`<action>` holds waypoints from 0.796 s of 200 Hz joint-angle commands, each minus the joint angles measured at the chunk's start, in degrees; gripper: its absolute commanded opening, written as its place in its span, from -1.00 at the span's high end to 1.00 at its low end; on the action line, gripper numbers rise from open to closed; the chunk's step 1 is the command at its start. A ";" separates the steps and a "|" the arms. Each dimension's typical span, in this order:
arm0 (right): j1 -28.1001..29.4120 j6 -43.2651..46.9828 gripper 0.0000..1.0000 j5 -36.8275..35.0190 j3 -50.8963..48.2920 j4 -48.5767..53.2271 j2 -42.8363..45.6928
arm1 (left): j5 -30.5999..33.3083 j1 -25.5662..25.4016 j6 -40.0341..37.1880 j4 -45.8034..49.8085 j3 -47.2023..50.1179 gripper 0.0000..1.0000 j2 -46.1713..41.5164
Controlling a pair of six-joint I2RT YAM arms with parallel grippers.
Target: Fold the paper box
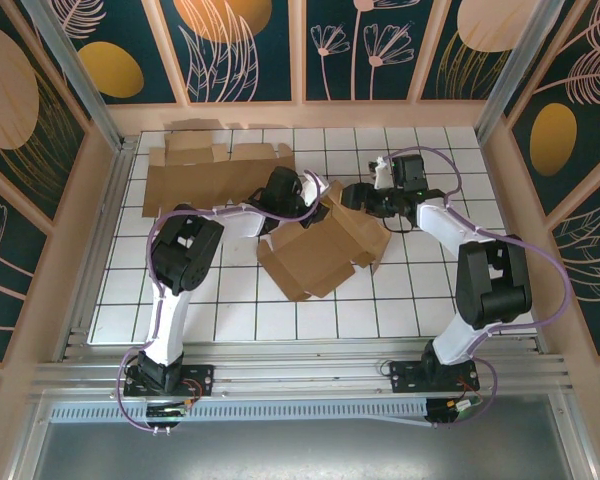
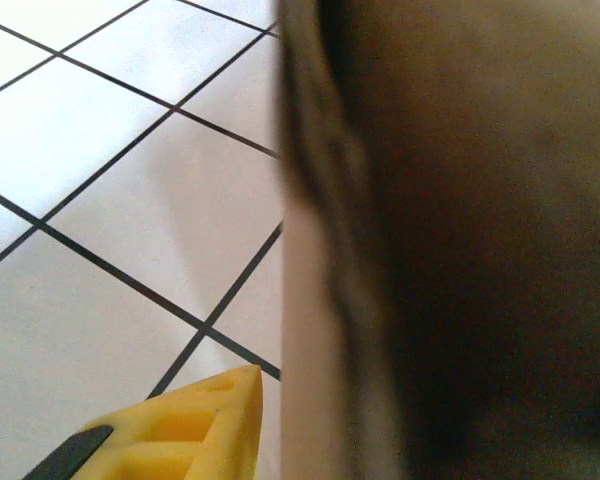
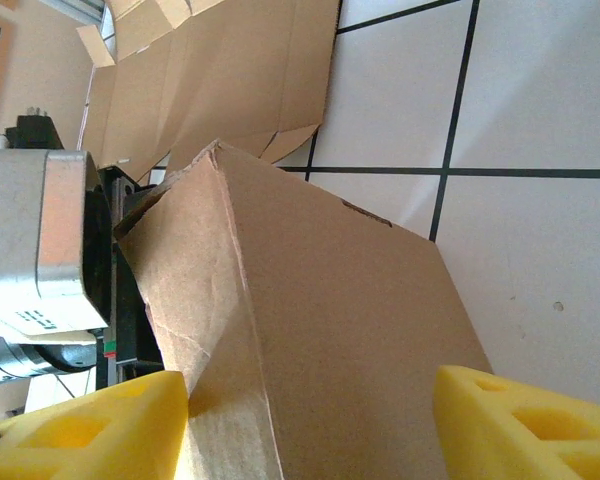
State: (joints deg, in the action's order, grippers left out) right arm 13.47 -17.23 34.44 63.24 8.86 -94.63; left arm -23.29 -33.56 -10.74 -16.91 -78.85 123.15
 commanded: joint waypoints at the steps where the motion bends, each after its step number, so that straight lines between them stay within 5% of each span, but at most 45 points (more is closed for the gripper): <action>1: 0.60 0.97 -0.33 -2.77 -0.03 0.96 1.96 | 1.61 -0.27 -2.00 -1.39 0.36 0.48 -2.96; 55: 1.38 0.47 -0.40 -4.57 0.04 0.64 2.89 | 4.15 -0.27 3.14 -6.47 -0.13 0.92 -1.00; 96: 1.29 -3.58 -0.64 -14.24 1.83 0.54 7.36 | 14.76 -0.92 8.98 -9.32 3.16 0.99 -3.21; 133: 1.09 -14.68 -0.67 -30.48 3.87 3.27 13.67 | 31.19 -1.45 19.05 -6.84 1.70 0.98 -2.78; 159: 1.19 -23.19 -0.65 -35.05 4.96 7.05 17.60 | 35.37 -2.29 24.77 -7.67 2.73 0.85 -2.91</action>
State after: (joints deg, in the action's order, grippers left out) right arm 14.35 -30.02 8.93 65.82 11.92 -81.45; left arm 3.27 -34.98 5.54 -23.29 -76.18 122.04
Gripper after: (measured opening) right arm 0.833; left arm 0.058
